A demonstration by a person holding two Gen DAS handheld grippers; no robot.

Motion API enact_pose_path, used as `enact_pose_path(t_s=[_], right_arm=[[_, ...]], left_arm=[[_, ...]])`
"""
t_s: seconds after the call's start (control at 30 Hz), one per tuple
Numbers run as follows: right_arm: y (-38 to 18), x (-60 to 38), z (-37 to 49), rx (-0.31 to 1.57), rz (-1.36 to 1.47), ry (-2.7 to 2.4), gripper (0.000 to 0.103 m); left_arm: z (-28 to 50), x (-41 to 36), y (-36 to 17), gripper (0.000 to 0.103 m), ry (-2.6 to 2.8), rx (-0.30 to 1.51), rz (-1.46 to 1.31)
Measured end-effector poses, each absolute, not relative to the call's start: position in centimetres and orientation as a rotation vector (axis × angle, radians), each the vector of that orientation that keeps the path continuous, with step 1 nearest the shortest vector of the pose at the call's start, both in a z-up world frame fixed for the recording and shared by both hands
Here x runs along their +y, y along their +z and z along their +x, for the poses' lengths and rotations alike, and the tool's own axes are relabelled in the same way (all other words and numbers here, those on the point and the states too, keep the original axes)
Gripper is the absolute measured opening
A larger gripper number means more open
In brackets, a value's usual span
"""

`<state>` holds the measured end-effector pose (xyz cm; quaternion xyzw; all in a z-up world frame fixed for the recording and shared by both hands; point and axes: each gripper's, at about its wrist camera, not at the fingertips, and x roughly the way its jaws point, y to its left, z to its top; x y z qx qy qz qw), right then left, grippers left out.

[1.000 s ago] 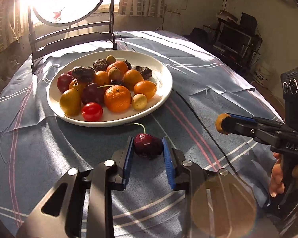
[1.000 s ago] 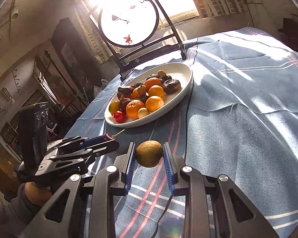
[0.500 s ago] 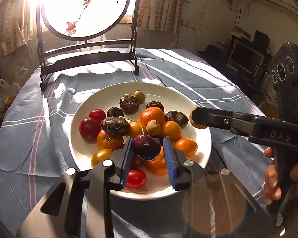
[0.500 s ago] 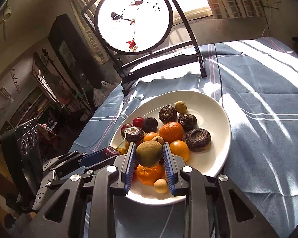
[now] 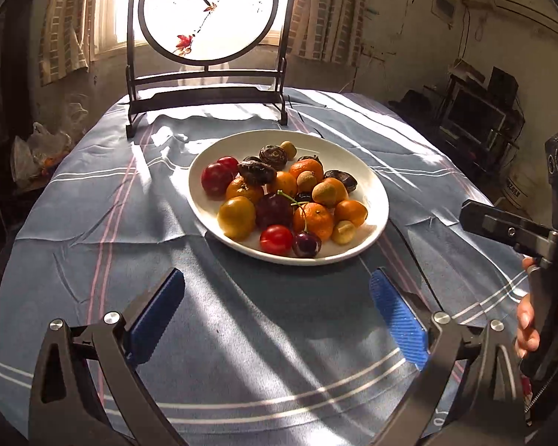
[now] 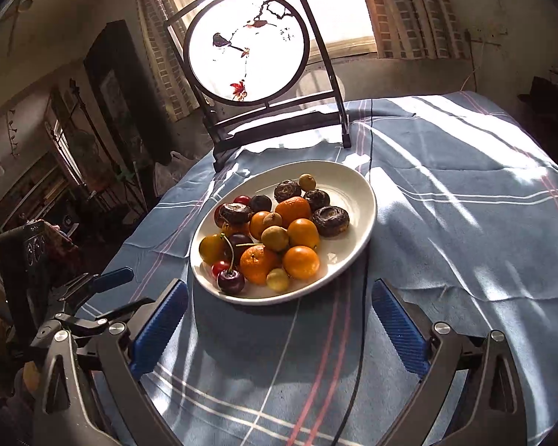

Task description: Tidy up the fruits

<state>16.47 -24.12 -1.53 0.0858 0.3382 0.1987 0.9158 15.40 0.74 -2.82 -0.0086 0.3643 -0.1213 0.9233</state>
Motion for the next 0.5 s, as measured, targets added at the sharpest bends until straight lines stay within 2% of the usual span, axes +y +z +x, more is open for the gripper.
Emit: enact_pose_path(t_s=[0.23, 0.5], right_arm=[[0.3, -27.9, 8.7, 0.622, 0.145, 0.297, 0.100], [1.2, -30.1, 2.6, 0.600, 0.121, 0.256, 0.100]], left_arm=[[6.4, 1.3, 0.4, 0.098, -0.170, 0.645, -0.029], [0.2, 1.4, 3.3, 0.098, -0.037, 0.567, 0.035]])
